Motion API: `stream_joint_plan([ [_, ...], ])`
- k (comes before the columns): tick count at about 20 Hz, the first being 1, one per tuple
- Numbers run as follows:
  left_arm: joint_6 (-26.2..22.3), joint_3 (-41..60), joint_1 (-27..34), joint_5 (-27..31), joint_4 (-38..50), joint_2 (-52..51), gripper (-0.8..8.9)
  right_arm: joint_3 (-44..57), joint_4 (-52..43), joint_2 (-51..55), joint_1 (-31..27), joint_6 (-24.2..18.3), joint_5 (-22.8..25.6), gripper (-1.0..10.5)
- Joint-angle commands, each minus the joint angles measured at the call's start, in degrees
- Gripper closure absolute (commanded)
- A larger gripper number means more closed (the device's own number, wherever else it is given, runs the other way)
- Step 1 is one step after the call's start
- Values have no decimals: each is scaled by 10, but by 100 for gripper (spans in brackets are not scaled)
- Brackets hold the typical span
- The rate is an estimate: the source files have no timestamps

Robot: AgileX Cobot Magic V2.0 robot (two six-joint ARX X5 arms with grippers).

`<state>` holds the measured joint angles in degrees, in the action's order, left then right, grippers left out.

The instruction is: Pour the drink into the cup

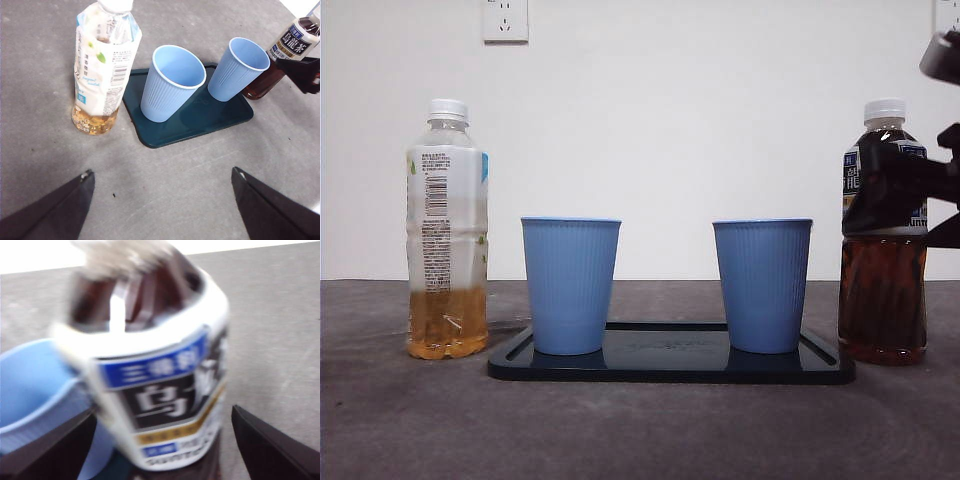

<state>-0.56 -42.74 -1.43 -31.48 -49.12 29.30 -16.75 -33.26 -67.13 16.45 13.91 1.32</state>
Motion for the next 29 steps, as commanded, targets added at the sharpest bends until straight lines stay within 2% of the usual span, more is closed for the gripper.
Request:
stream_joint_plan([
  [1, -3, -11, -2, -2, 0, 2, 371, -2, -42, -31, 2, -5, 3, 516],
  [7, -3, -11, -2, -2, 0, 2, 371, -3, -123, -87, 2, -7, 7, 534],
  [9, -3, -11, -2, -2, 1, 2, 371, -3, -137, -96, 2, -7, 6, 646],
  [11, -3, -11, -2, -2, 0, 2, 371, -3, -148, -96, 2, -7, 6, 706],
  [14, -3, -11, -2, -2, 0, 2, 376, -3, -149, -96, 2, -10, 2, 789],
  [18, -3, -11, -2, -2, 1, 2, 375, -11, -108, -57, 2, -19, 3, 790],
  [20, -3, -11, -2, -2, 5, 2, 375, -34, -34, -14, 2, -49, 9, 790],
  [24, -3, -11, -2, -2, 13, 2, 376, -127, 167, 59, 2, -136, 44, 790],
  [29, -3, -11, -2, -2, 16, 2, 375, -268, 385, 65, 3, -288, 82, 790],
])
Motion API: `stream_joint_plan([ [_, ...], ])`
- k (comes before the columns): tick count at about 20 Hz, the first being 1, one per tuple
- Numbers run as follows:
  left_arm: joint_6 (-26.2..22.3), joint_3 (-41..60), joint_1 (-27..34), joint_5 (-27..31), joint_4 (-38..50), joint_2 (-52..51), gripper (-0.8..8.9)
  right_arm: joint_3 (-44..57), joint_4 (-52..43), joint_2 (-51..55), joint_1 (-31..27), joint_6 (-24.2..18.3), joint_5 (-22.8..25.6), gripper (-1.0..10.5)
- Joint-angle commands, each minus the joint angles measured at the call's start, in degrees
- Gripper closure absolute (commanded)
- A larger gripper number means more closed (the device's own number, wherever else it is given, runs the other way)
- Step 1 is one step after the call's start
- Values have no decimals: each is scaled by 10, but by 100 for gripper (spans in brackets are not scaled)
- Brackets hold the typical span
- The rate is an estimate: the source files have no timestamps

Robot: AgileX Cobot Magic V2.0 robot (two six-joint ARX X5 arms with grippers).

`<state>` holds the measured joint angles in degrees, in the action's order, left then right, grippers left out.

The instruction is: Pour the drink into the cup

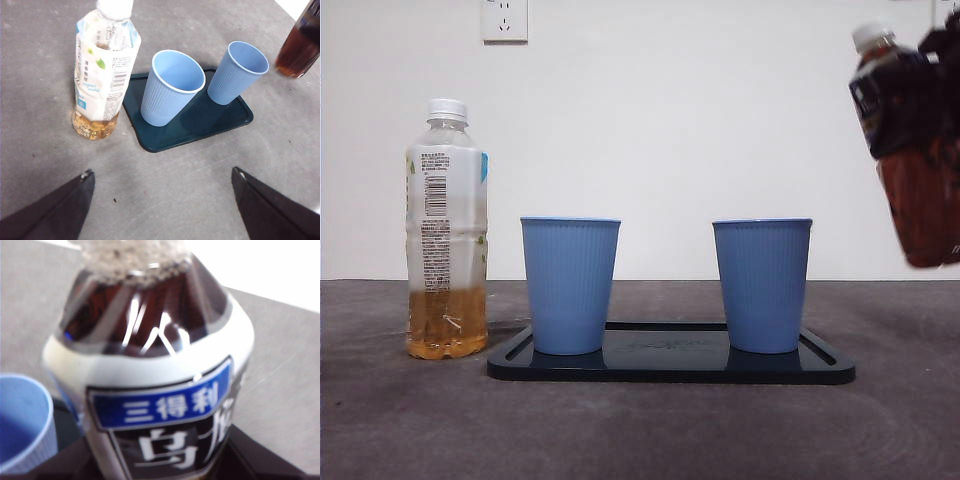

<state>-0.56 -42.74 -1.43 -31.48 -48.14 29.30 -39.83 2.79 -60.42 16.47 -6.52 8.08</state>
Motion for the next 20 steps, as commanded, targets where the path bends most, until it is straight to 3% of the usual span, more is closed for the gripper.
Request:
stream_joint_plan([
  [1, -3, -11, -2, -2, 7, 2, 375, -58, 54, -4, 3, -116, 26, 790],
  [7, -3, -11, -7, -2, 12, 2, 376, -153, 170, -39, 28, -279, 134, 790],
  [13, -3, -11, -27, -2, 14, 2, 375, -174, 183, -83, 87, -440, 256, 790],
  [20, -3, -11, -45, -2, 14, 2, 375, -174, 178, -137, 127, -551, 340, 790],
])
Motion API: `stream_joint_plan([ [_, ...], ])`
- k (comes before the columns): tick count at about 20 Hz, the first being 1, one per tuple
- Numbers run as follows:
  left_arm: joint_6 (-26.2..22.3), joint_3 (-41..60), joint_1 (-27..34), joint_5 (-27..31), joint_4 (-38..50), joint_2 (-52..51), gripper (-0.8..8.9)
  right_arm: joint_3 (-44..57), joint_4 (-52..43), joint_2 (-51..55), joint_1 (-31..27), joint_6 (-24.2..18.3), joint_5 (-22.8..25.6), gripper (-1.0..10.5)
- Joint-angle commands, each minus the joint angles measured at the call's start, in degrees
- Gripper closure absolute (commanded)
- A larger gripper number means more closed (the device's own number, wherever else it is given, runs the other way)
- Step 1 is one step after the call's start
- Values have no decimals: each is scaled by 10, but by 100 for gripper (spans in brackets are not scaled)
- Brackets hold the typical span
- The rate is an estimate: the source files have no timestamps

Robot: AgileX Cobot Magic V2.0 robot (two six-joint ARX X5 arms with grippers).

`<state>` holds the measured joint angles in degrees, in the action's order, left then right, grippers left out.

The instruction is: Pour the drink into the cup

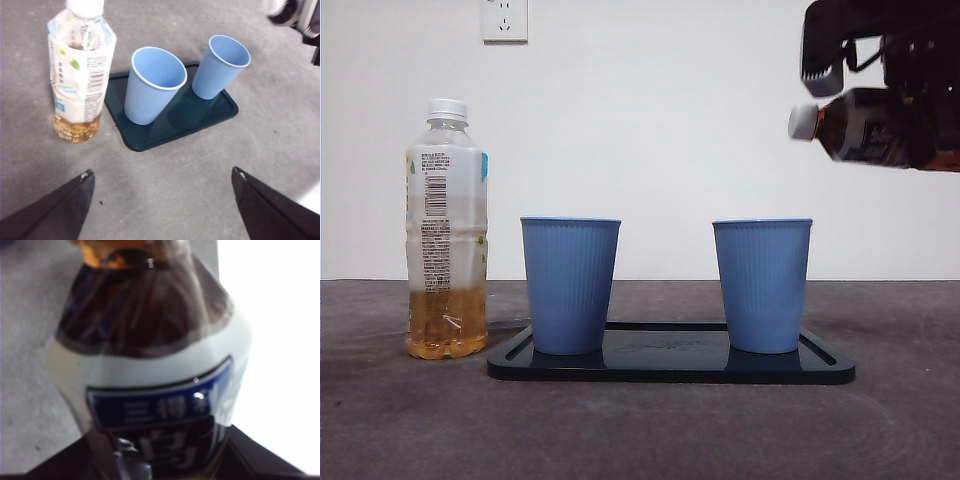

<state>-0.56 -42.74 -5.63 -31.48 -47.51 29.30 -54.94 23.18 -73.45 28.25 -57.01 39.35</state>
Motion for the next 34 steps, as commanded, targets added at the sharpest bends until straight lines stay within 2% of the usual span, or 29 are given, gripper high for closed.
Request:
stream_joint_plan([
  [1, -3, -11, -5, -2, 7, 2, 375, -23, -30, -11, 12, -58, 37, 790],
  [7, -3, -11, -16, -2, 8, 2, 375, -23, -39, -32, 32, -96, 74, 790],
  [14, -3, -11, -27, -1, 8, 2, 375, -23, -38, -38, 42, -123, 88, 790],
  [29, -3, -11, -28, 0, 8, 2, 375, -23, -39, -40, 43, -119, 91, 790],
  [31, -3, -11, -28, 0, 8, 2, 375, -23, -39, -40, 43, -98, 91, 790],
  [34, -3, -11, -28, 0, 8, 2, 375, -24, -41, -40, 41, -4, 90, 790],
])
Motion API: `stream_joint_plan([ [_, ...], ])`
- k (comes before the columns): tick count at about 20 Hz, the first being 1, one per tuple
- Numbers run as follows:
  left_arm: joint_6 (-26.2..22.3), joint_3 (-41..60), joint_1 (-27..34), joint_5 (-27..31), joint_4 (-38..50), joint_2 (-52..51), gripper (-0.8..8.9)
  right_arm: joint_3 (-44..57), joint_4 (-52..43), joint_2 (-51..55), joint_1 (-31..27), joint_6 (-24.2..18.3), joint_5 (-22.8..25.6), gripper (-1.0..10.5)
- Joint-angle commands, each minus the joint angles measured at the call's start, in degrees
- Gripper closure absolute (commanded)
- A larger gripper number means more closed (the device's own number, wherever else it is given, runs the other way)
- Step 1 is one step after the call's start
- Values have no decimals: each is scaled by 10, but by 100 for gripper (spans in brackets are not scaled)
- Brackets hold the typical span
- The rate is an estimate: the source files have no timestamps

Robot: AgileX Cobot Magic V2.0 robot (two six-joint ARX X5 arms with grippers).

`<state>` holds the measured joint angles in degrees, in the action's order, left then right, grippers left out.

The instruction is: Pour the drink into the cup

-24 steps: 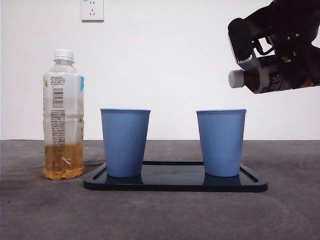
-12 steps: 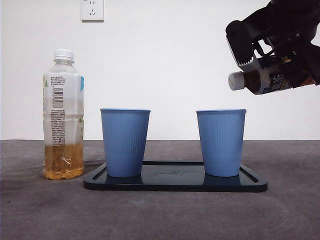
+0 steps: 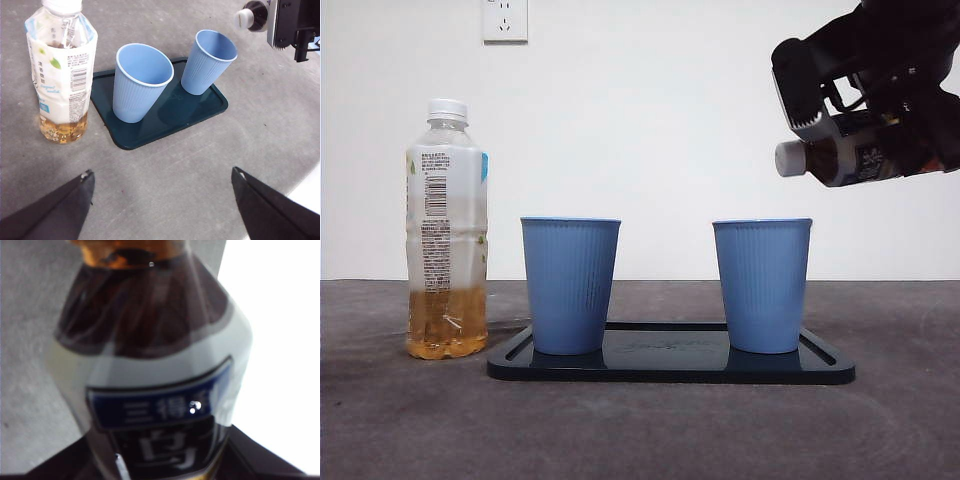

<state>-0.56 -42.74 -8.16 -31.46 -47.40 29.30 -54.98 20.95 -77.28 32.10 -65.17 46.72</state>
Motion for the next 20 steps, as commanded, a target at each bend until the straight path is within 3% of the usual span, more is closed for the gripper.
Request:
stream_joint_plan([
  [1, -3, -11, -2, 0, 7, 2, 375, -28, -11, -1, 1, 122, 9, 790],
  [5, -3, -11, -2, 0, 6, 2, 375, -46, 23, 26, -10, 327, -92, 789],
  [7, -3, -11, -2, 0, 6, 2, 375, -46, 23, 50, -28, 450, -181, 789],
  [9, -3, -11, -2, 2, 6, 2, 375, -45, 15, 73, -58, 540, -264, 789],
  [15, -3, -11, -2, 16, 7, 2, 375, 30, -116, 120, -140, 642, -410, 789],
  [20, -3, -11, -2, 31, 7, 2, 375, 142, -294, 123, -168, 718, -471, 789],
])
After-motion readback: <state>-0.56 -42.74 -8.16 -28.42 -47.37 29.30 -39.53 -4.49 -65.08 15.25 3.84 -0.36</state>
